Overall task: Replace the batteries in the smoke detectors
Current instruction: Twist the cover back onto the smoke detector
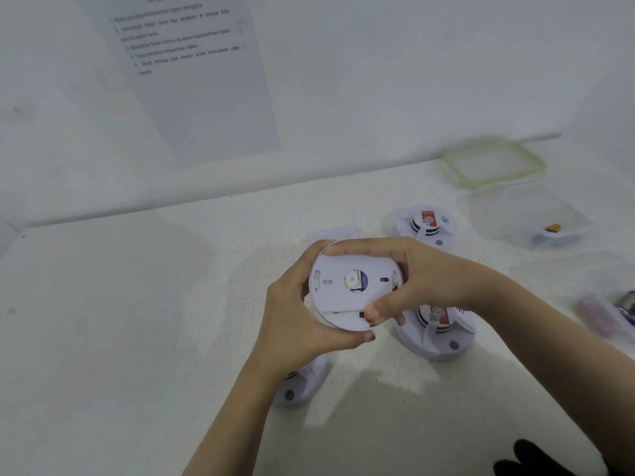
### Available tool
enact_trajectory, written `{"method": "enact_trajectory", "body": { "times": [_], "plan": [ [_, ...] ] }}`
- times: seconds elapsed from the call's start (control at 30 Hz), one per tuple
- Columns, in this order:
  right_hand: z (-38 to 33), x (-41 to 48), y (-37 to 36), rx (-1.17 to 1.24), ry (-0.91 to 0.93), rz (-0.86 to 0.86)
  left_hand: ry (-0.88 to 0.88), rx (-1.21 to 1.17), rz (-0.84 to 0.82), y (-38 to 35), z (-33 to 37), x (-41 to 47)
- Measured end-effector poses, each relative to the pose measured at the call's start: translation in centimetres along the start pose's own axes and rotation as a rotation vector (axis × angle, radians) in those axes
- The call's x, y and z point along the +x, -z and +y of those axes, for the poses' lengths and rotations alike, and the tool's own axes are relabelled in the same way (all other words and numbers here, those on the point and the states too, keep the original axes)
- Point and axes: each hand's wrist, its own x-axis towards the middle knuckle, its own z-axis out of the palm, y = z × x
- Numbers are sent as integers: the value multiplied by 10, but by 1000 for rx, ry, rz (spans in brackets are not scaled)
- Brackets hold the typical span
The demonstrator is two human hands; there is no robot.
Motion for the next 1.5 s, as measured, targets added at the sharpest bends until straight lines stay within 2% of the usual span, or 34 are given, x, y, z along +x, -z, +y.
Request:
{"method": "enact_trajectory", "body": {
  "times": [0.27, 0.67, 0.9, 1.3, 1.5],
  "plan": [
    [-3, 2, -5, -77, 21, -57, 17, -36, -49, -1, 1, -4],
    [8, -9, -25, 2, 45, 19, 49, 39, -22, -5, 8, -20],
    [9, -22, -30, 72, 65, -41, 25, 23, -43, -11, 15, -32],
    [-8, -34, -36, -16, 10, -146, 39, 8, -58, -11, 24, -54],
    [-13, -42, -41, -147, 72, -100, 59, -9, -88, -13, 25, -57]
  ]
}}
